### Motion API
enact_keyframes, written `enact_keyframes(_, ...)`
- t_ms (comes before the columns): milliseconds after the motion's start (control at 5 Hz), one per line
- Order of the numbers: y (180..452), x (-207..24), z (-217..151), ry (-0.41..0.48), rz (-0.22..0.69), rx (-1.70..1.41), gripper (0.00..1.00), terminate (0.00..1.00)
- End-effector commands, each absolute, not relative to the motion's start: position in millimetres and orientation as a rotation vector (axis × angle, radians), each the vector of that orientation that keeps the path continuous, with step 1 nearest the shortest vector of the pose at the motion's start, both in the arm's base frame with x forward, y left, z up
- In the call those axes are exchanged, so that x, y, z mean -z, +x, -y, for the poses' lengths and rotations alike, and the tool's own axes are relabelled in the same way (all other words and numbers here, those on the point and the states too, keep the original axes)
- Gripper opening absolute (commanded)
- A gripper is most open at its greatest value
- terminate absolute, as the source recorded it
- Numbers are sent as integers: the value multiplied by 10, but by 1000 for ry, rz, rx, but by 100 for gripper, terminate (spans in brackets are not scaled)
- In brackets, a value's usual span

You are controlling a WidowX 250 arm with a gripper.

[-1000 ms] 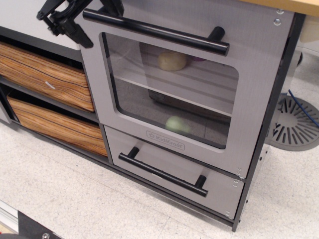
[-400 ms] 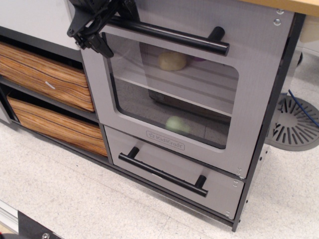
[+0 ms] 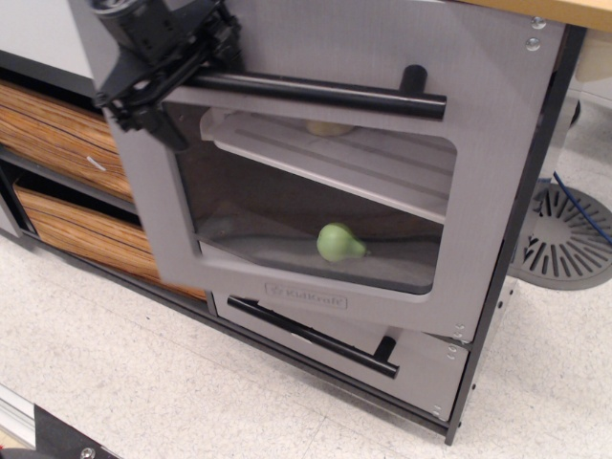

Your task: Open oven

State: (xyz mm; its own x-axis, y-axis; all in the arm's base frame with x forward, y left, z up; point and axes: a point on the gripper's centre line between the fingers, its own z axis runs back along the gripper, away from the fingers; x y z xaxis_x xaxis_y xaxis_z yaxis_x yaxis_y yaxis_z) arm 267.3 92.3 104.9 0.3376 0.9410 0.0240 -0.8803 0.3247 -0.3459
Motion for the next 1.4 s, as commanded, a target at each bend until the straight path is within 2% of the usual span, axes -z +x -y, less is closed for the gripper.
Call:
enact_keyframes(0, 2649, -1484, -940, -320, 284, -1180, 100, 0)
enact_keyframes(200, 2492, -1680, -868, -303, 248, -1110, 100, 0)
enact_keyframes(400, 2128, -1488, -873, -190, 239, -950, 100, 0)
enact_keyframes(600, 1893, -1238, -1006, -99, 217, -798, 100, 0)
enact_keyframes(800, 1966, -815, -1357, 33, 151, -739, 100, 0)
enact_keyframes(1200, 2120, -560, -2045, 94, 183, -739, 100, 0)
